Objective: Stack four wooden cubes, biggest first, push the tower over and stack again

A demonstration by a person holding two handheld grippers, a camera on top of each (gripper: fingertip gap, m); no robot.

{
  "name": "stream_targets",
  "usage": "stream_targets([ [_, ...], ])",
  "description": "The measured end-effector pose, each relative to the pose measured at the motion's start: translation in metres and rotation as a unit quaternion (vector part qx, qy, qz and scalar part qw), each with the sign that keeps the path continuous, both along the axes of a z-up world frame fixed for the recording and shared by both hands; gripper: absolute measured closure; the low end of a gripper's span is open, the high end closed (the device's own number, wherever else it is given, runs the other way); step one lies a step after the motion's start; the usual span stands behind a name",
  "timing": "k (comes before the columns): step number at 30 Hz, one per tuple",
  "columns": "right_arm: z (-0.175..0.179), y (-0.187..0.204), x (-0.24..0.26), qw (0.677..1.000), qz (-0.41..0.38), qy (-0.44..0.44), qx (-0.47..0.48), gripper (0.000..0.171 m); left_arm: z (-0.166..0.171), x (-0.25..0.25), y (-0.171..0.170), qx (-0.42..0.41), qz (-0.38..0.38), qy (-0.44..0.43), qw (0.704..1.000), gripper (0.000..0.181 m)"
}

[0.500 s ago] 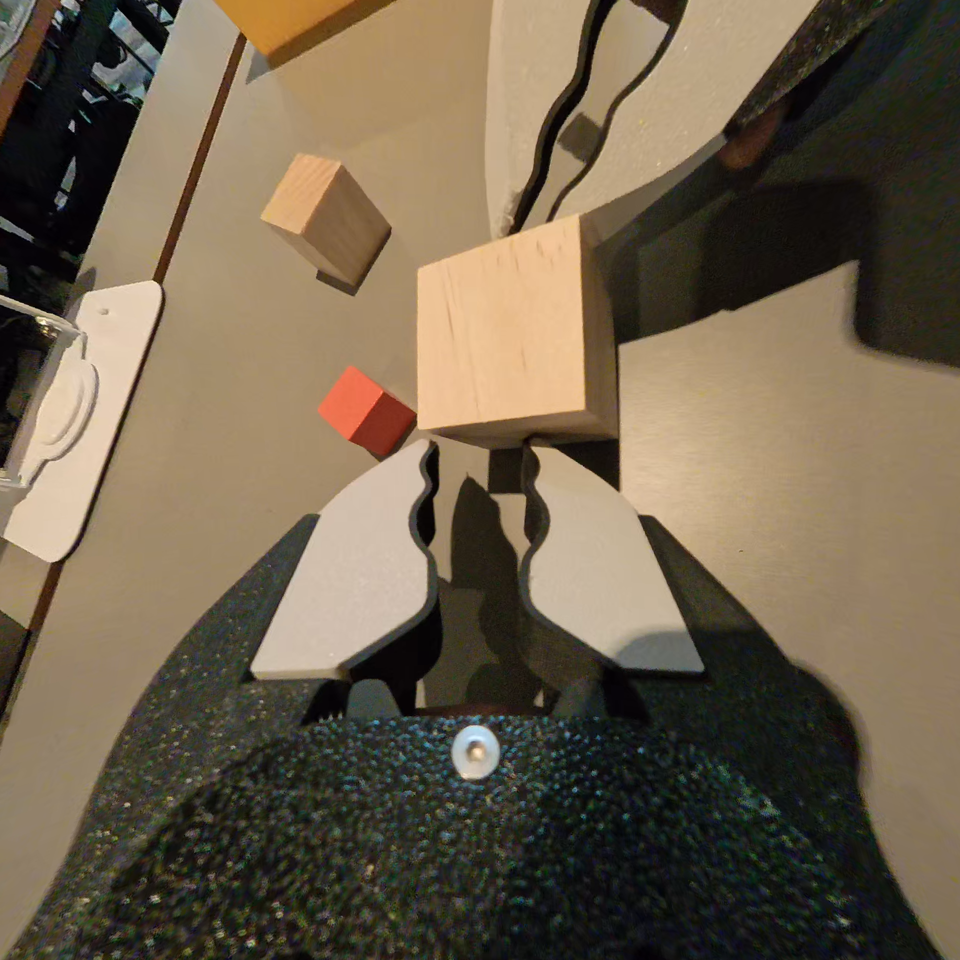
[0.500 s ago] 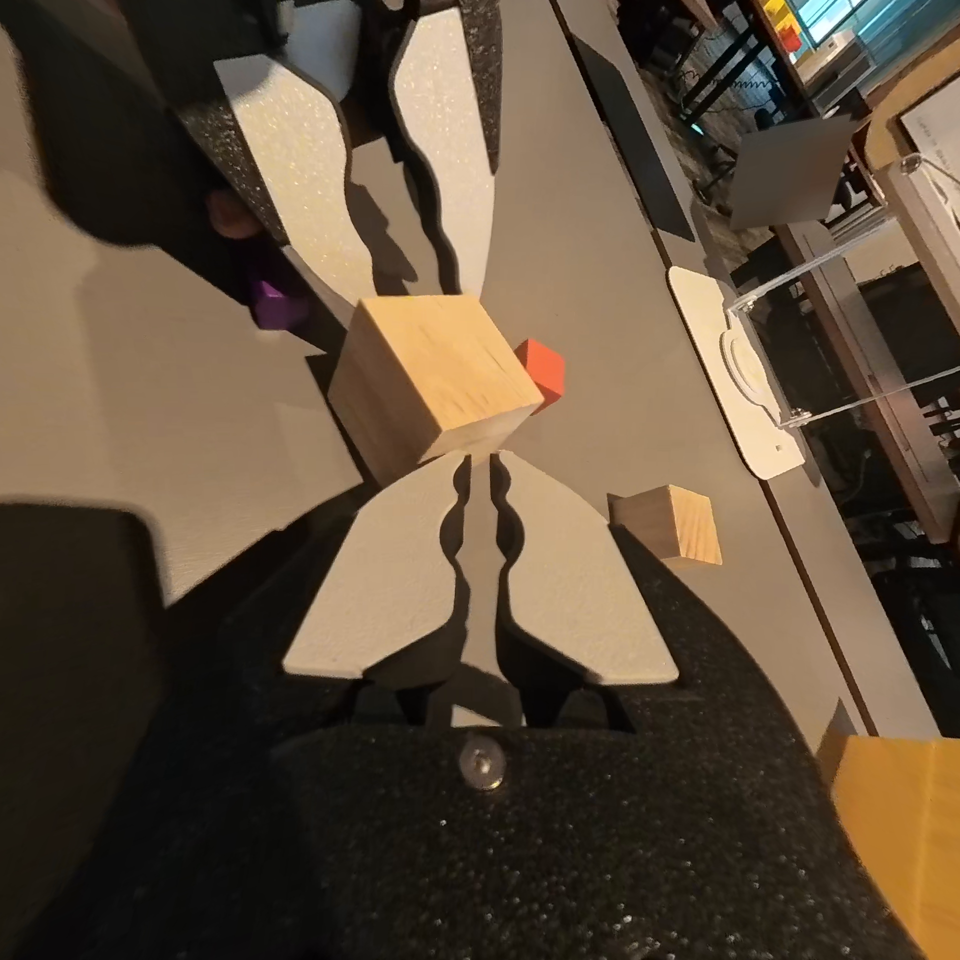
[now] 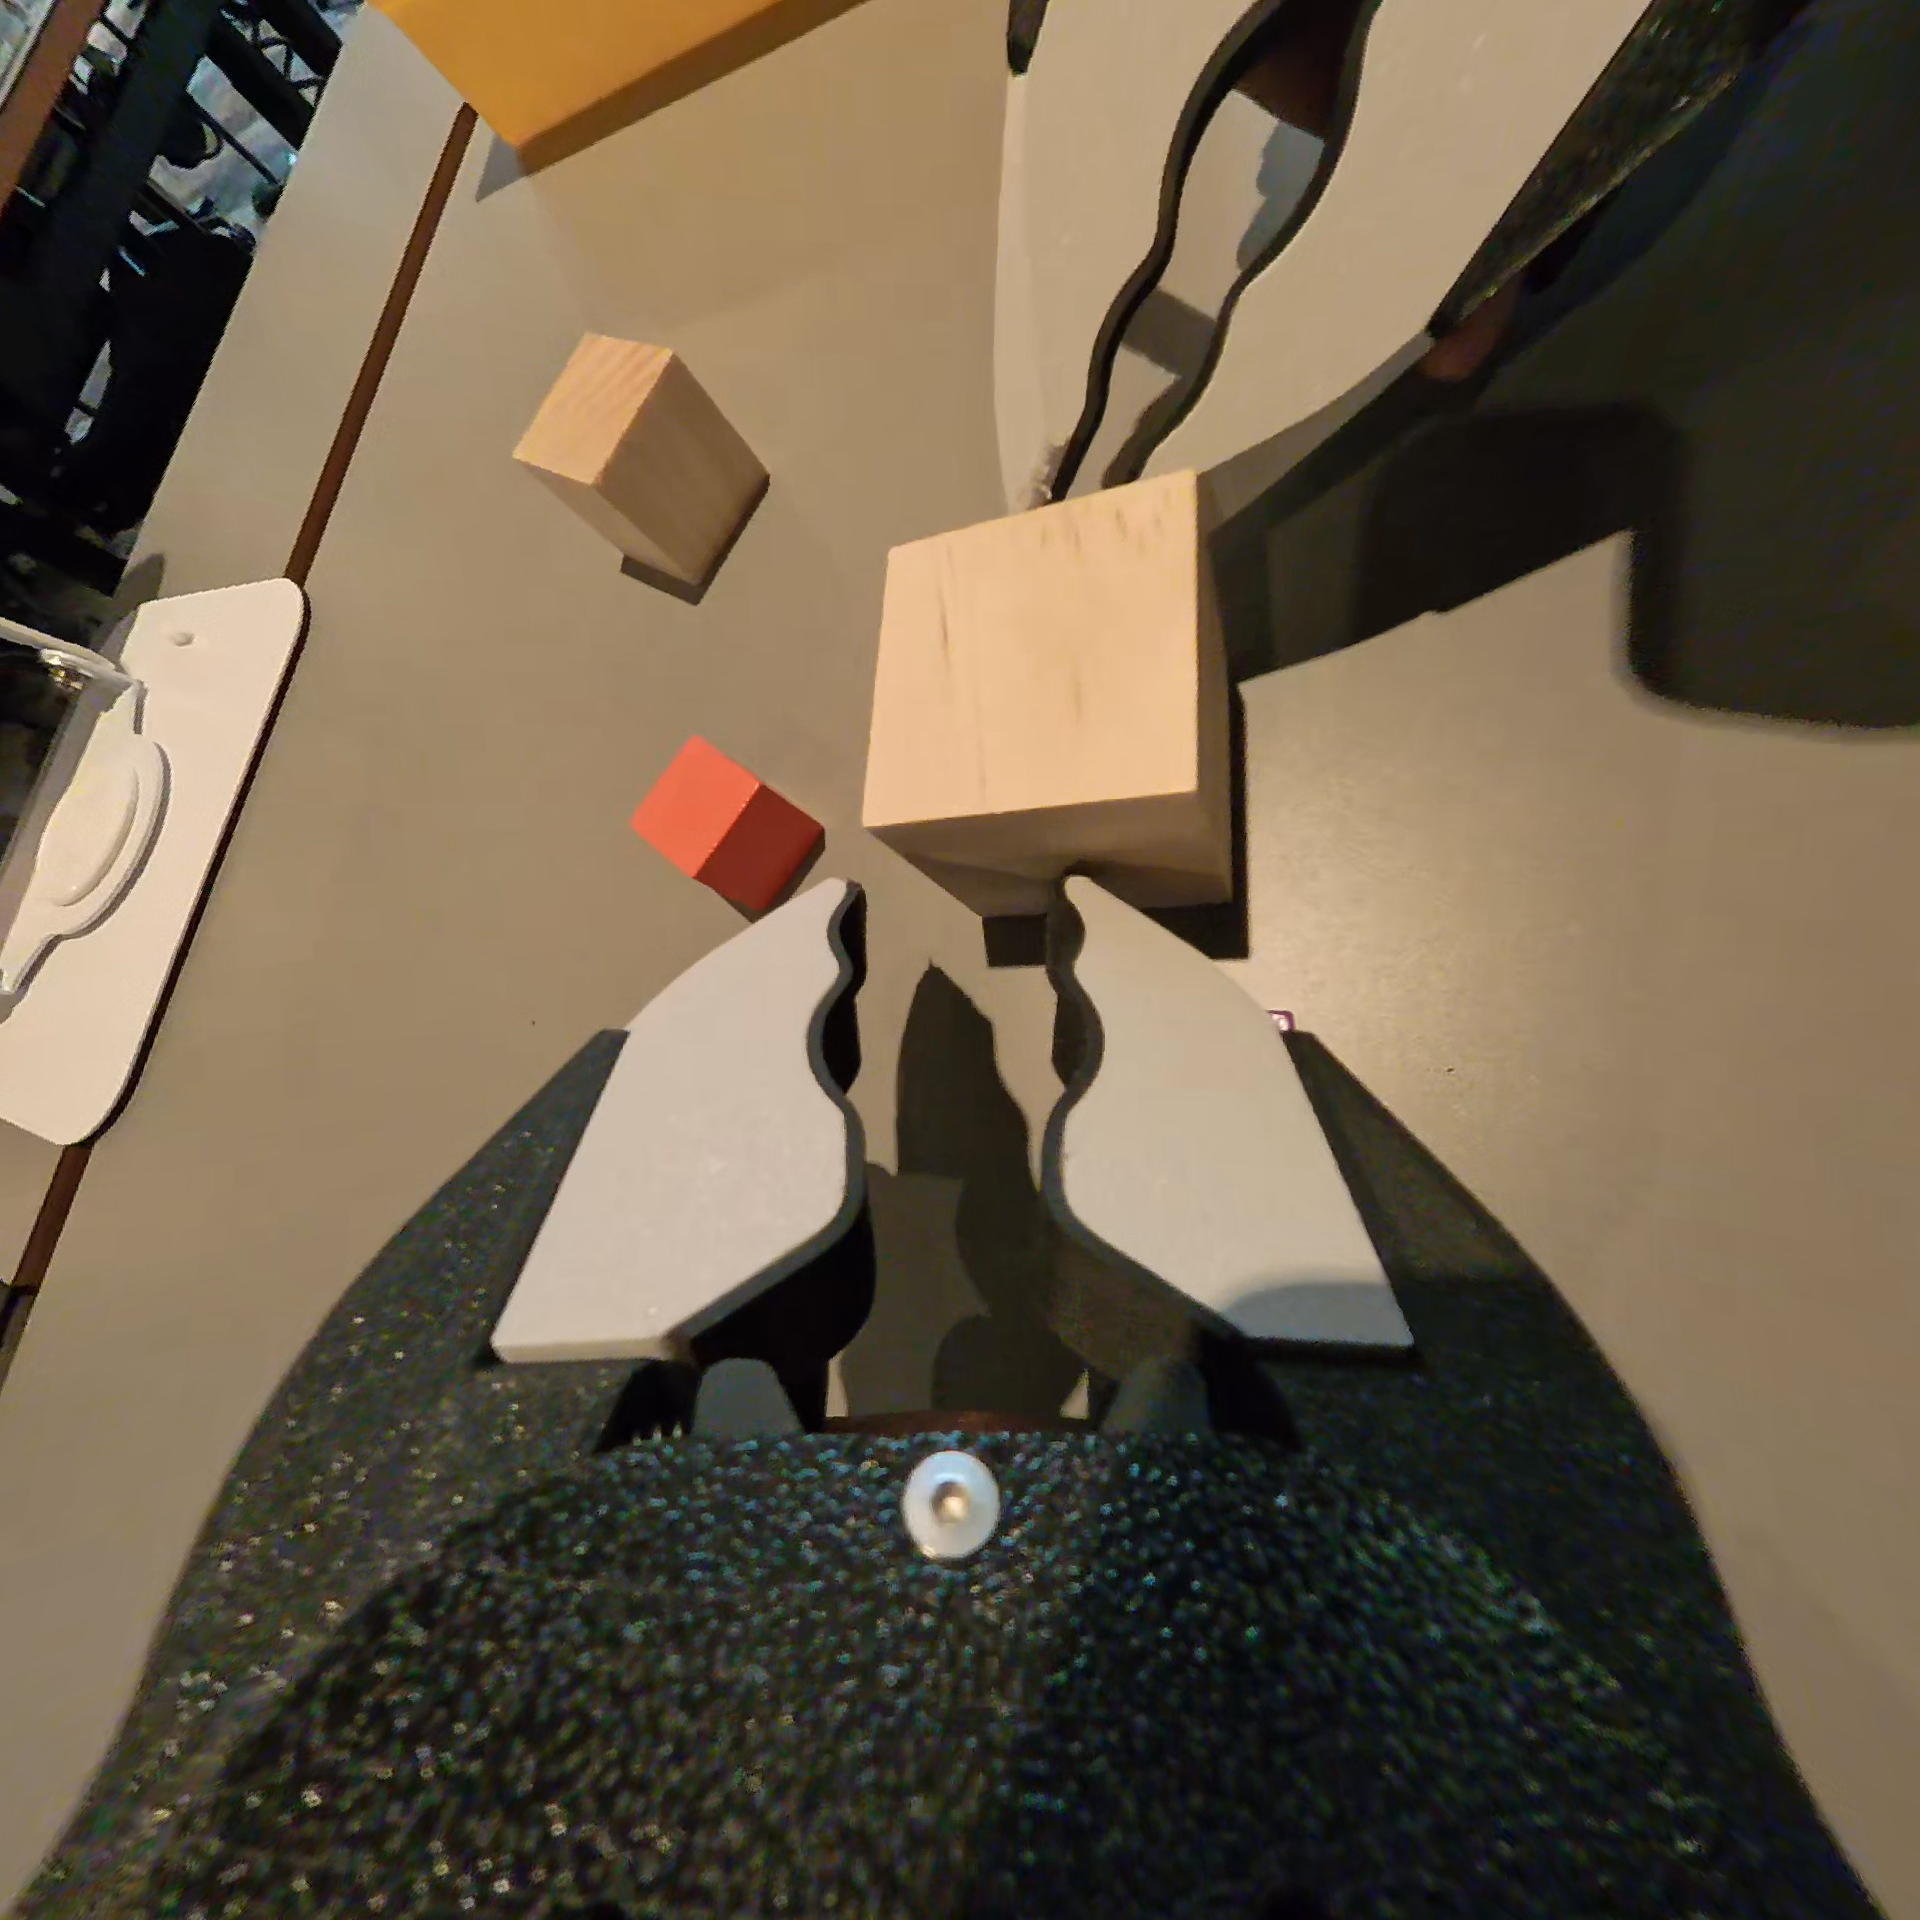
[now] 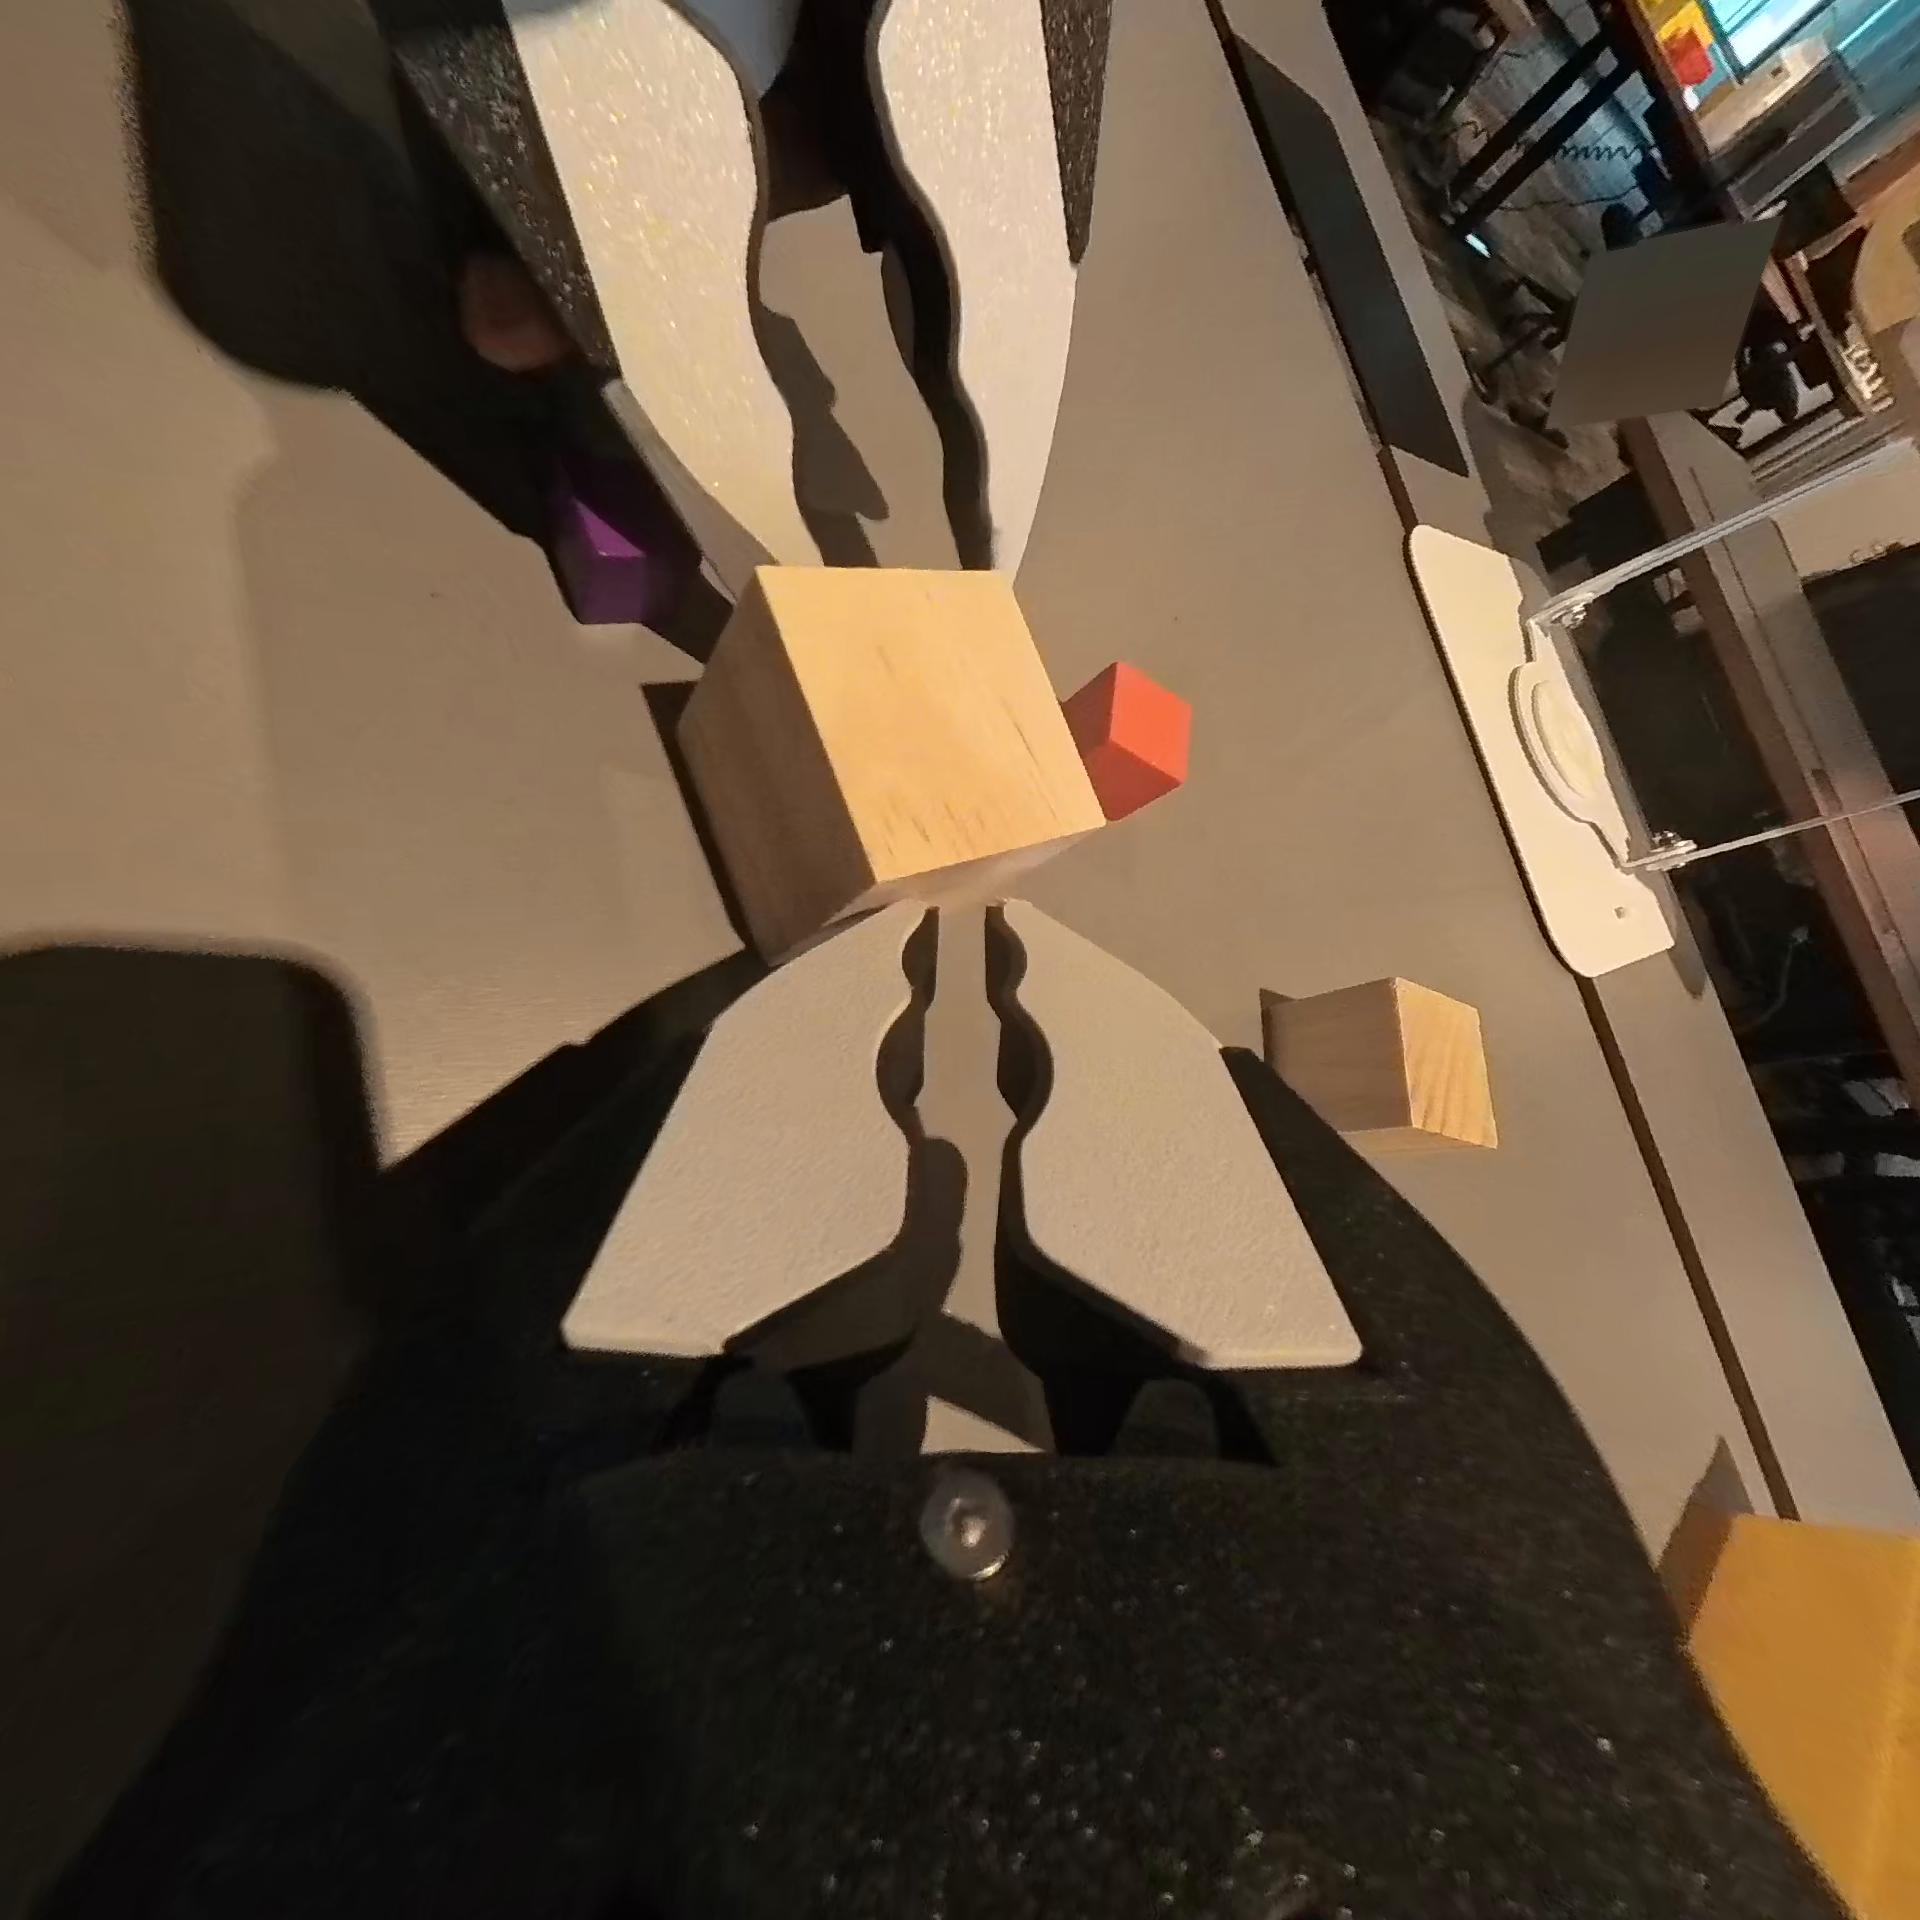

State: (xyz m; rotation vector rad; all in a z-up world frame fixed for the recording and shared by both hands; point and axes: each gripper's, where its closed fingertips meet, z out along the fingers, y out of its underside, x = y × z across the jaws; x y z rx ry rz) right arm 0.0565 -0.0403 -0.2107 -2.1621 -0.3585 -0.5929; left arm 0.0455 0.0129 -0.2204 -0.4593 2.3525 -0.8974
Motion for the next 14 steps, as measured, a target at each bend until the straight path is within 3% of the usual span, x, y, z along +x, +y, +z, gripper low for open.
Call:
stream_targets([
  [14,0.0000,0.0002,-0.0029,1.000,0.011,0.005,0.002,0.163,0.0015,0.0023,0.0028,-0.010,0.007,0.000,1.000,0.148],
])
